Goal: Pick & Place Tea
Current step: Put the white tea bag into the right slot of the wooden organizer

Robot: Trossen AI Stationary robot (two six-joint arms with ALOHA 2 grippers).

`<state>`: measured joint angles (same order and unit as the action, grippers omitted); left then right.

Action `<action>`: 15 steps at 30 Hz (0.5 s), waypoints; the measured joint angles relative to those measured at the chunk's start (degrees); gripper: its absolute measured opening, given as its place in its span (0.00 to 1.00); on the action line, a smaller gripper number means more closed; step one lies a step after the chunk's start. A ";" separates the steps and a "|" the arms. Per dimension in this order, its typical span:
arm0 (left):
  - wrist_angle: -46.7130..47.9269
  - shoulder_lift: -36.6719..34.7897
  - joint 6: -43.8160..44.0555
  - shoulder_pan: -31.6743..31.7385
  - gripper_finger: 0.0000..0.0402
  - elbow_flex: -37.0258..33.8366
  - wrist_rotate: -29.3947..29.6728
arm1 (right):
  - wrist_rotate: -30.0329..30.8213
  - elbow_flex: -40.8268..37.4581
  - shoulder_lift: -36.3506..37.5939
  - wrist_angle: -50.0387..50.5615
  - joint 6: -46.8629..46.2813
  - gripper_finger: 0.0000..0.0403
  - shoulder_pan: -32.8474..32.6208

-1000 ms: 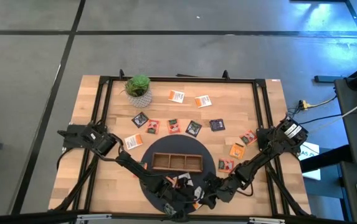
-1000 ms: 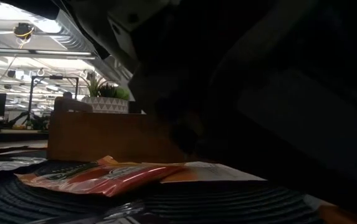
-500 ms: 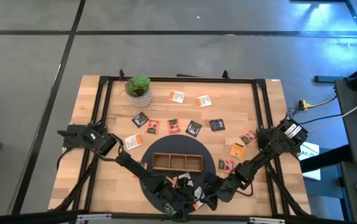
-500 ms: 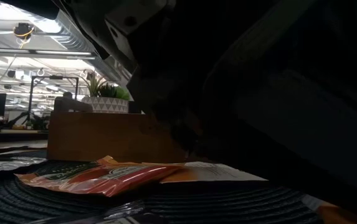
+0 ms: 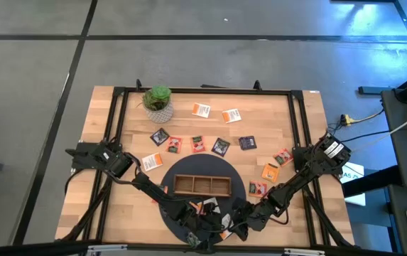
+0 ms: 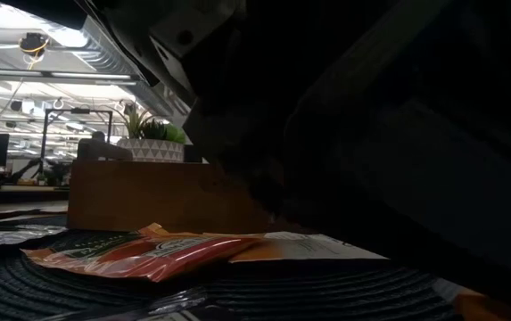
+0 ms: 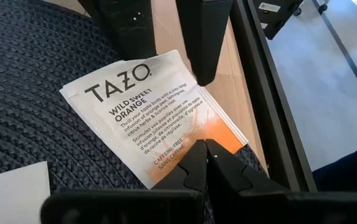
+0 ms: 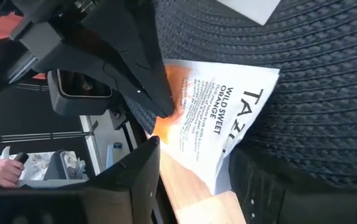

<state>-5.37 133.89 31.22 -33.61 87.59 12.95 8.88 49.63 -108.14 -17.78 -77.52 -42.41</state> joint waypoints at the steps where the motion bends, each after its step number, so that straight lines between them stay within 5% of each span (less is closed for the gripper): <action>1: 0.00 0.02 -0.02 0.00 0.01 0.00 -0.02 | -0.32 0.00 0.00 -0.09 0.02 0.47 0.00; 15: -0.20 0.00 -1.10 0.04 0.01 0.00 -2.11 | -1.02 0.00 0.00 -0.31 0.61 0.63 0.02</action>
<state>-5.57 133.88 30.13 -33.56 87.59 10.83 7.86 49.63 -108.14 -18.09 -76.91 -42.39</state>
